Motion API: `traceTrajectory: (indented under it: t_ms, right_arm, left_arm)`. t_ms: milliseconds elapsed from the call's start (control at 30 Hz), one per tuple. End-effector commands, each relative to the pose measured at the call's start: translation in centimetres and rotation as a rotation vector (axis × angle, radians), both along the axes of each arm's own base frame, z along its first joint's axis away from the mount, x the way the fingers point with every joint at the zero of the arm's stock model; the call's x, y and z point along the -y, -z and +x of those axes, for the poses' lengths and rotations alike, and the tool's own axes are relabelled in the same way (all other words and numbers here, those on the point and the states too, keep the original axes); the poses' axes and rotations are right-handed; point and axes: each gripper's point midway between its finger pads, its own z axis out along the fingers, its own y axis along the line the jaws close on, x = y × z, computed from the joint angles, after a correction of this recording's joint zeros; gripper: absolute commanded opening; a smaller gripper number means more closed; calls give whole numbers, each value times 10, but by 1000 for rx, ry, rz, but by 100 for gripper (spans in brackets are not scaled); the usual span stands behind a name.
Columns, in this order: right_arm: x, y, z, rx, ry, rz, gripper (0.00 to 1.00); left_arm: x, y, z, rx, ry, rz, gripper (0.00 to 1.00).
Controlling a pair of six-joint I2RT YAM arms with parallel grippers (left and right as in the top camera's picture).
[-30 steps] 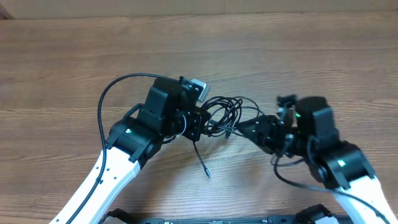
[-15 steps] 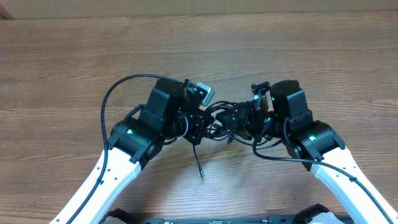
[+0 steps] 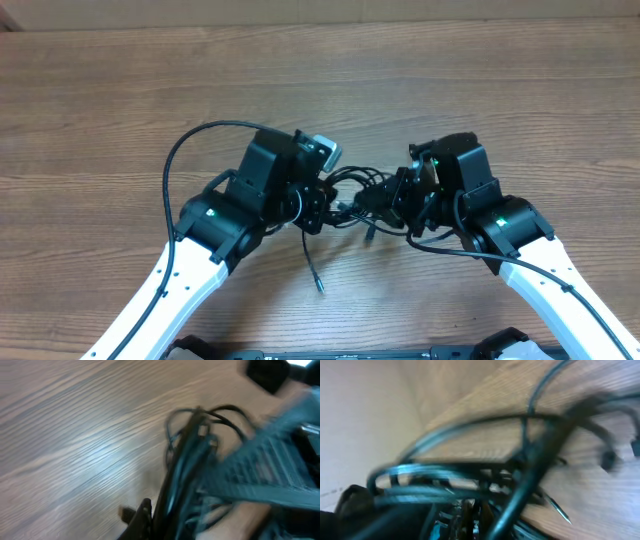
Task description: Untangle cables
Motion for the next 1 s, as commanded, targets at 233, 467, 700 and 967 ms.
traceTrajectory:
  t_ms: [233, 467, 700, 967]
  right_arm:
    - [12, -11, -12, 38, 7, -35, 4]
    - [56, 9, -25, 5, 147, -241, 4]
    - [96, 26, -48, -53, 226, -421, 4]
    - [73, 10, -40, -6, 178, -299, 49]
  left_arm:
    - [-69, 18, 27, -26, -509, 167, 4]
    - [-69, 18, 27, -31, -514, 164, 4]
    - [-63, 17, 27, -56, -527, 115, 4]
    - [-58, 16, 26, -68, -514, 94, 4]
